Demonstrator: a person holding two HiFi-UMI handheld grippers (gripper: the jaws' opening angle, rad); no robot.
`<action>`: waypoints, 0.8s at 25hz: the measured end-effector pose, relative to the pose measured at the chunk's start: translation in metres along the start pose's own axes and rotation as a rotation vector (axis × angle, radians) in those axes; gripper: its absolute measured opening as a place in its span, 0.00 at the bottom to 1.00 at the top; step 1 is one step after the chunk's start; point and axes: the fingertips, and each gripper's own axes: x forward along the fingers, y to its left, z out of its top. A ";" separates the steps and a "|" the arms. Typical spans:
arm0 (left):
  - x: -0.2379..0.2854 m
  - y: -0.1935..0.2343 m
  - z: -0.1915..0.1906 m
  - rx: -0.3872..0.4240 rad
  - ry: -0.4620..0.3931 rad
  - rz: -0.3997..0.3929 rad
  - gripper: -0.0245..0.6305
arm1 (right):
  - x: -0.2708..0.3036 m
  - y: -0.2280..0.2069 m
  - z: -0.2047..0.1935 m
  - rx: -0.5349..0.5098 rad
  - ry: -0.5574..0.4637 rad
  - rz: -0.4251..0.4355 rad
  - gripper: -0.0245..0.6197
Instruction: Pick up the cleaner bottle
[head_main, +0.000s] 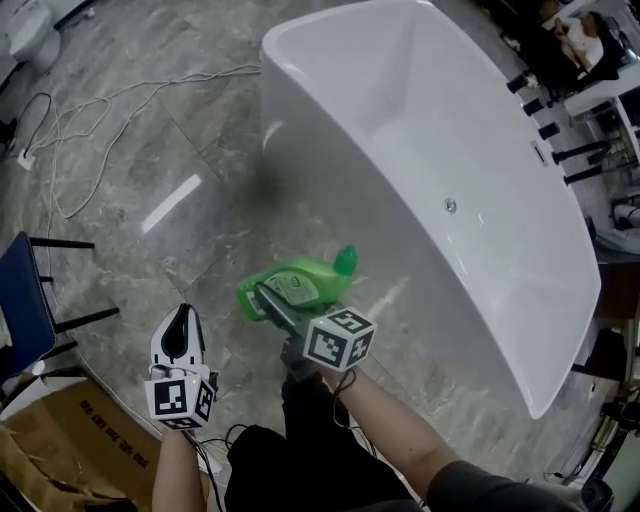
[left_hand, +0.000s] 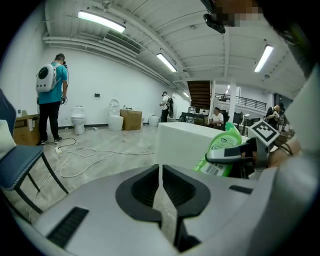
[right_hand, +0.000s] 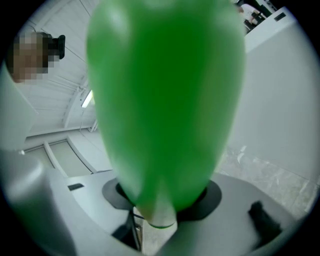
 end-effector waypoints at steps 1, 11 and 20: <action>-0.010 -0.004 0.016 -0.006 -0.003 0.003 0.09 | -0.008 0.016 0.008 0.006 0.004 0.001 0.35; -0.096 -0.054 0.125 -0.022 -0.066 -0.005 0.09 | -0.078 0.133 0.053 -0.055 0.038 0.034 0.35; -0.225 -0.101 0.132 -0.004 -0.096 -0.100 0.09 | -0.169 0.218 0.034 -0.007 -0.067 -0.004 0.35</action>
